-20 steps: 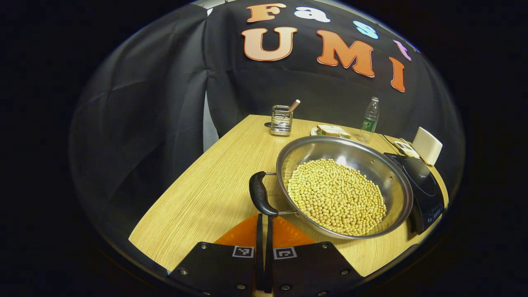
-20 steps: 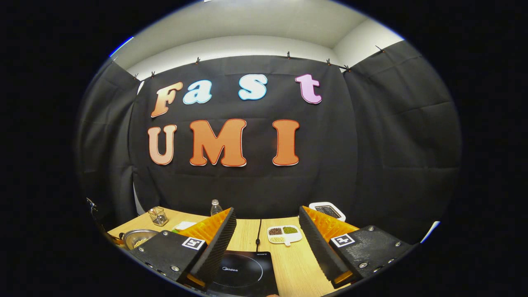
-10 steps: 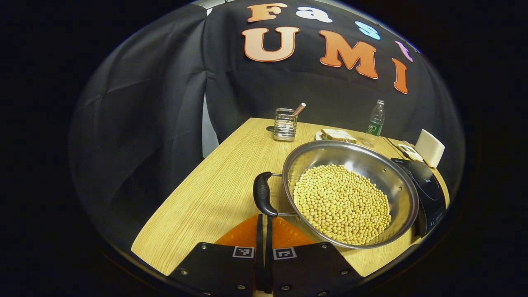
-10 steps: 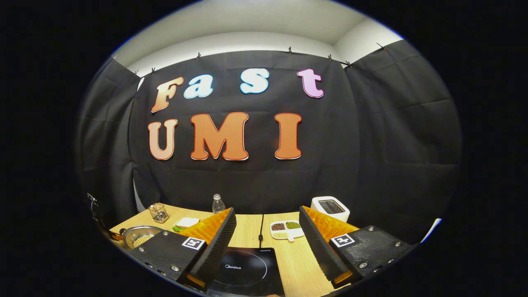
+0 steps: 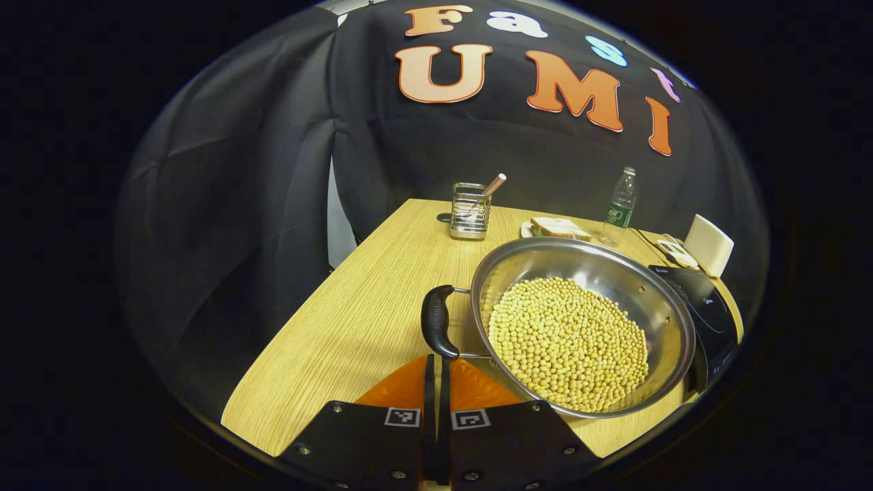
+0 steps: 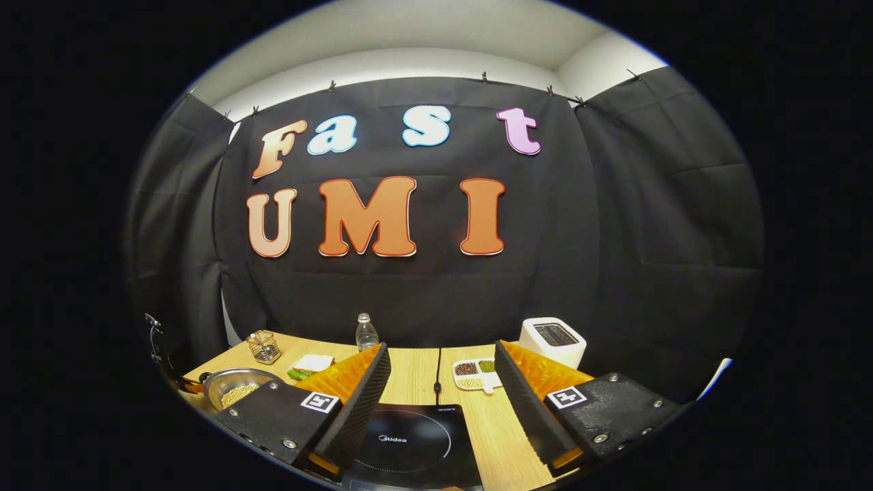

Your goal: First push the handle of the pot to place it horizontally, then grasp the pot with both hands and set it on the induction cooktop.

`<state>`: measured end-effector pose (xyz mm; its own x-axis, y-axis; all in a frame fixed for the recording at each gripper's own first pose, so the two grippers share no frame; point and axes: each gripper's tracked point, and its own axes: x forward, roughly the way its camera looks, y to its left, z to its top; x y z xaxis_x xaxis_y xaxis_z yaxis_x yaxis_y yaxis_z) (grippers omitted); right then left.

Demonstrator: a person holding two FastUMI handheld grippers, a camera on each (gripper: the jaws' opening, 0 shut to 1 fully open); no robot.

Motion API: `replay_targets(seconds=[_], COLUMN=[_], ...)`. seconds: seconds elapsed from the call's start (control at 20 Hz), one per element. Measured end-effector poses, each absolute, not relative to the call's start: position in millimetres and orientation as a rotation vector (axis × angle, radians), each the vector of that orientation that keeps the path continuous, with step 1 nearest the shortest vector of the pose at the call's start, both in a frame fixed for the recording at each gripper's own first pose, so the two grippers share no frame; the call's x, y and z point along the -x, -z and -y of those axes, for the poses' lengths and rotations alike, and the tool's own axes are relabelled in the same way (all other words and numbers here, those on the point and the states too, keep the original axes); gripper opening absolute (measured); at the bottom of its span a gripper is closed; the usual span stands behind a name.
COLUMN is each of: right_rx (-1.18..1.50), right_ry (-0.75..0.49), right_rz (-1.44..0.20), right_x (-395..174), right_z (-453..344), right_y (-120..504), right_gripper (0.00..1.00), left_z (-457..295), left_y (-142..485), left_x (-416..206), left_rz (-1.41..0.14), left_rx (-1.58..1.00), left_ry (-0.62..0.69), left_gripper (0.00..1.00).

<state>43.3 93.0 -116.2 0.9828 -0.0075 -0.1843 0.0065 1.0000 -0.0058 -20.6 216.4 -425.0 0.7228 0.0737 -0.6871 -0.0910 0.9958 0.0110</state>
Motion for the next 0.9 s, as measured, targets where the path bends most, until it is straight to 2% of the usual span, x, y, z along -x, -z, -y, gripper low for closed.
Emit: replay_targets(seconds=[0.6, 0.9], right_rx=[-0.016, -0.030], right_ry=[-0.029, -0.055], right_rz=[-0.245, -0.299], right_x=[-40.9, -39.6], right_z=[-152.3, -203.5], right_y=[151.0, 184.6], right_gripper=[0.95, 0.95], left_z=[-217.0, -206.9], left_y=[417.1, 354.5], left_x=[20.7, 15.0], left_rz=[-0.734, -0.560], left_rx=[0.070, 0.144], left_ry=[-0.043, -0.006], left_gripper=[0.02, 0.02])
